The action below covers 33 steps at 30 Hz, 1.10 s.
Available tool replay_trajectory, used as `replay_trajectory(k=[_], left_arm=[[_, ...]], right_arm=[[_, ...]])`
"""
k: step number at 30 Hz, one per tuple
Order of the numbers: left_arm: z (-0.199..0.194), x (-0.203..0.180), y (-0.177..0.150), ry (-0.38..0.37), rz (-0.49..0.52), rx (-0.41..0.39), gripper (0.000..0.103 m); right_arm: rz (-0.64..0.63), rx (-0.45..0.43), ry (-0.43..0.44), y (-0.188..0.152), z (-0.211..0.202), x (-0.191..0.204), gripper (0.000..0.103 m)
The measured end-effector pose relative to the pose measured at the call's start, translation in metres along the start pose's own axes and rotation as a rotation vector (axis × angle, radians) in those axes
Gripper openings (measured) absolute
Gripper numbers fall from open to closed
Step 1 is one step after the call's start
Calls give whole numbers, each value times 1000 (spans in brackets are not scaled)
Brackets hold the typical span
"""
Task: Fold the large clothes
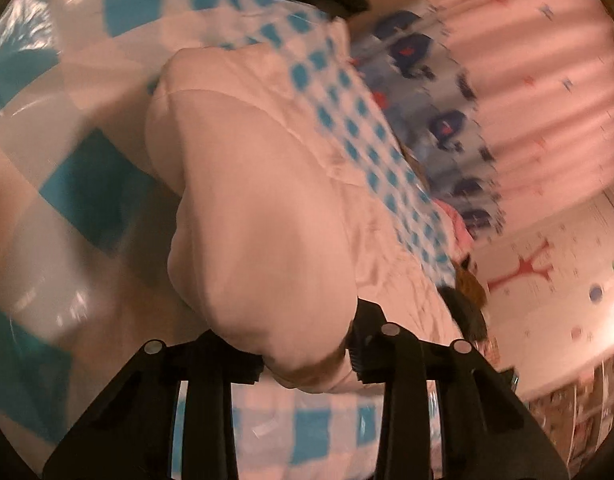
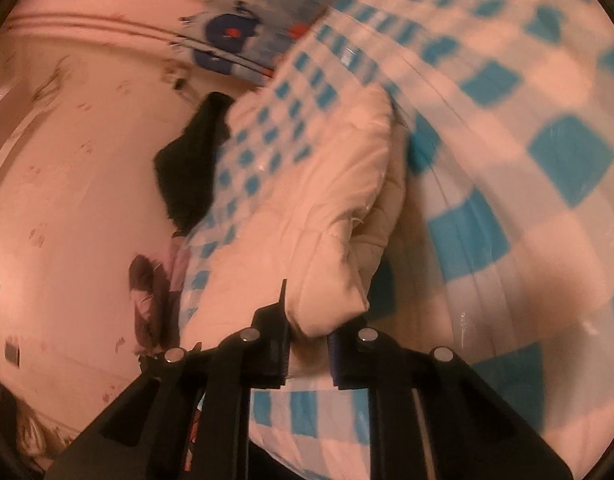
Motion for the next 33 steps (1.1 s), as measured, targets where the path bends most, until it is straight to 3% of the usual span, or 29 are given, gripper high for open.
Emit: replay_trajectory(k=[4,6,8,10,13,16,19,23,26,29,33], left_arm=[[-18,-24,-44,-53,54,40,29],[-27,-24,-72,-58,62,49,31],[-26,-9,-92,-46,19,64,46],[-21,16,-99,-58,-72,69,53],[-20,32,-95,-89,-155,31,62],[-21,27,-86,-69,-165,-34,72],[-17,26,-79,-66,-213,-88,80],[-15,28,-75,-59,-242,-118,85],[-10,32,-65,-39,-247,-136,87],[-1,25,-61,-29,-199,-126,87],[2,24,-60,19,-169,-140,88]], right_arm=[[-39,1,-26,-34,-47,1,16],[-26,56,-78,-66,-63,-17,19],[29,70,-153,-89,-79,-48,27],[48,-49,-322,-88,-109,-71,34],[-91,-188,-459,-72,-118,-36,45],[-385,-183,-543,-57,-53,47,55],[-564,-116,-586,-41,36,97,55],[-633,-104,-667,-19,124,109,55],[-618,25,-756,-28,182,59,57],[-612,35,-755,-32,187,44,57],[-608,-33,-694,-32,162,70,58]])
Point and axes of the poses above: each gripper's, at about its wrist camera, not at the fingertips, and z roughly the way its jaws point, x to its left, y to its top, the point moved 9 cm from there along z, roughly the way its jaws point, and after that the axes turned 12 degrees about x, right-handed, at the moved point
